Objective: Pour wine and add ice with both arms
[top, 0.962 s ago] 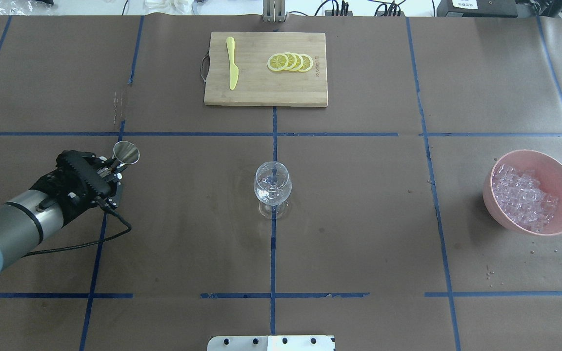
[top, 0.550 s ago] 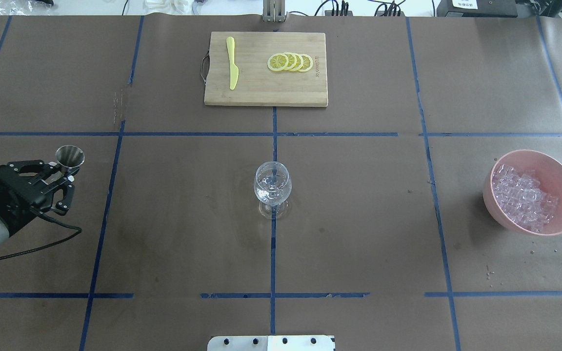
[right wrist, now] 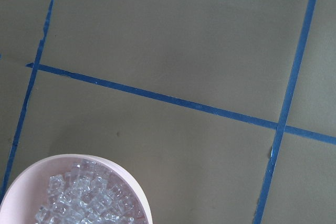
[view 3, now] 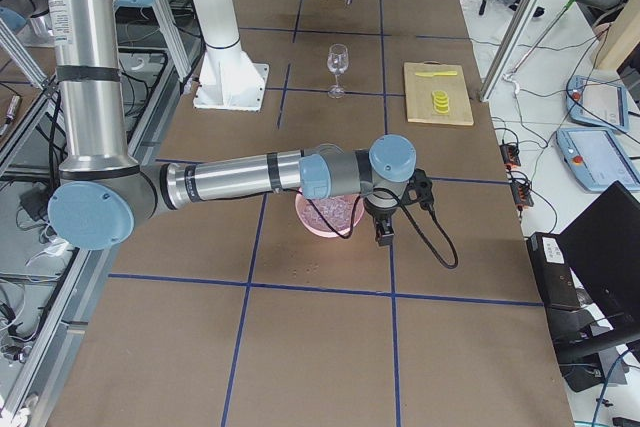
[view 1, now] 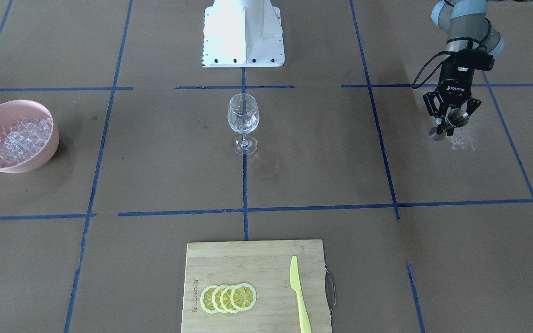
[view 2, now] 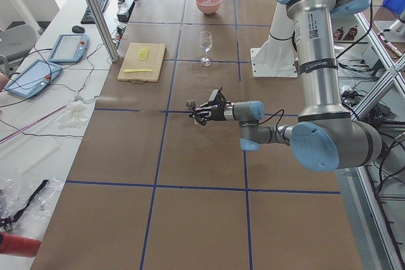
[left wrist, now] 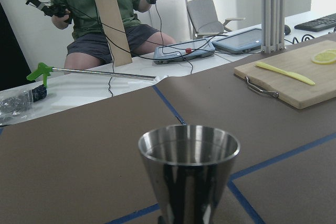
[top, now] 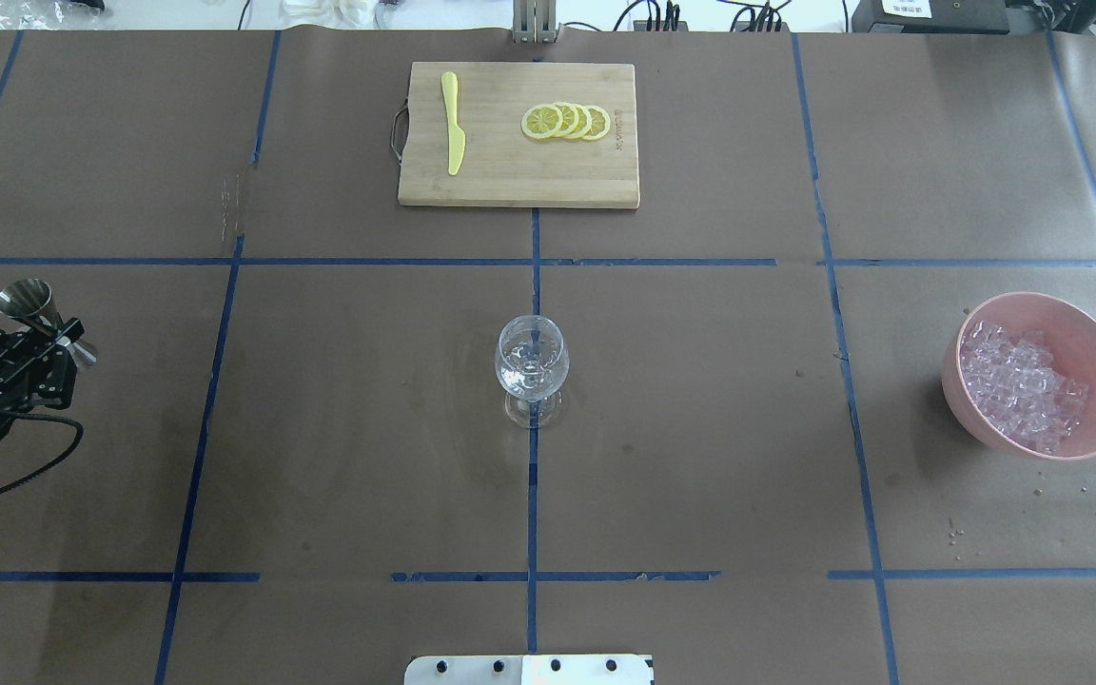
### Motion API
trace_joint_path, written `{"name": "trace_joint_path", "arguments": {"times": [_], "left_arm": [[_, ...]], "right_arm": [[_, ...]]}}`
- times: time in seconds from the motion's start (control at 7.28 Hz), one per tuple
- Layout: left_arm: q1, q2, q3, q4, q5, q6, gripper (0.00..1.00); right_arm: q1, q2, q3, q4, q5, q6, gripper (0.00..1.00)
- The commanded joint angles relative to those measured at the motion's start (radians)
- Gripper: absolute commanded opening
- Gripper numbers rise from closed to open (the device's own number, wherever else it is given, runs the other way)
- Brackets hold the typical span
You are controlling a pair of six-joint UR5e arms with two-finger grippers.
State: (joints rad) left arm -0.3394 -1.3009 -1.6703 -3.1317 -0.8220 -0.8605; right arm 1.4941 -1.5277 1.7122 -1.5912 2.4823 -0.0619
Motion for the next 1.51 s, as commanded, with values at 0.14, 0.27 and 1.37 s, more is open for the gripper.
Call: {"name": "trace_joint_path", "arguments": {"times": [0.14,0.27,1.37], "left_arm": [[0.181,-0.001,0.000,0.010,0.193,-0.127,0.00],[0.192,-0.006,-0.005,0.010,0.192,-0.127,0.00],[0.284,-0.115,0.095,0.073,0.467,-0.152,0.07]], "right_arm": [[0.000,0.001,0.004,-0.001,0.001,0.001,1.00],[0.000,0.000,0.006,-0.001,0.001,0.001,1.00],[0.000,-0.006,0.020,-0.001,0.001,-0.001,1.00]]}}
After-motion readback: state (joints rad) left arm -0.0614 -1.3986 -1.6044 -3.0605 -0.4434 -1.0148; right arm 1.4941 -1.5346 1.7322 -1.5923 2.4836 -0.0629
